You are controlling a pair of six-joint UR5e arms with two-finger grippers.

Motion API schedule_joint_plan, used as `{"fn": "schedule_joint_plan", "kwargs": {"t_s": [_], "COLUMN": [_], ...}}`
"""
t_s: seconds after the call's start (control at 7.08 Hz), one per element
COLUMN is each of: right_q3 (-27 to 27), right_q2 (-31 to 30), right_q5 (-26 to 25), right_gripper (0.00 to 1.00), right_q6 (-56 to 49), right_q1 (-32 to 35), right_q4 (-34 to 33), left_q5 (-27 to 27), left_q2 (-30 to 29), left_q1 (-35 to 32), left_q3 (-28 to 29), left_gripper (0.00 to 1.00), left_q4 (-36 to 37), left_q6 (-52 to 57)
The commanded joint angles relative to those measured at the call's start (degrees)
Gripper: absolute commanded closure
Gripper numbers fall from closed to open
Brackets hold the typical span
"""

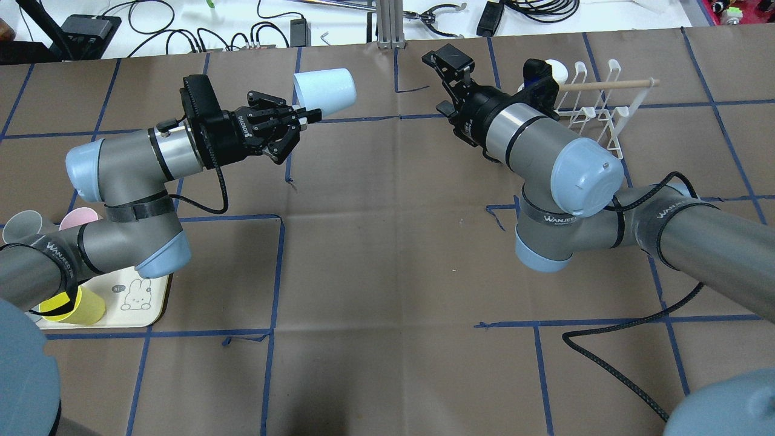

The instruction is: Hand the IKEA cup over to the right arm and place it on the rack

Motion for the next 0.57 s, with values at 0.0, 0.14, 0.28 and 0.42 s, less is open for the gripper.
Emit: {"fn": "schedule_joint_plan", "kwargs": {"t_s": [0.0, 0.14, 0.28, 0.42], "right_q3": [-0.1, -0.3, -0.4, -0.4], "right_q2": [0.3, 0.4, 0.5, 1.0], "right_q5": [1.3, 1.3, 1.3, 1.1], "right_gripper": [0.0, 0.0, 0.0, 0.0], "right_q6": [5.8, 5.8, 6.0, 6.2], "right_q1": [0.0, 0.1, 0.5, 0.8], "right_q4": [-0.2, -0.1, 0.0, 0.0], "left_q5": [-0.3, -0.2, 0.1, 0.3], "left_q2": [-0.3, -0.5, -0.5, -0.5], "left_q1": [-1.2, -1.5, -1.6, -1.7], "left_q3": [-0.8, -0.8, -0.7, -0.7], "left_gripper": [0.94, 0.94, 0.94, 0.93], "left_q4": [0.3, 0.3, 0.3, 0.3], "left_q6": [-0.1, -0.1, -0.2, -0.2]}}
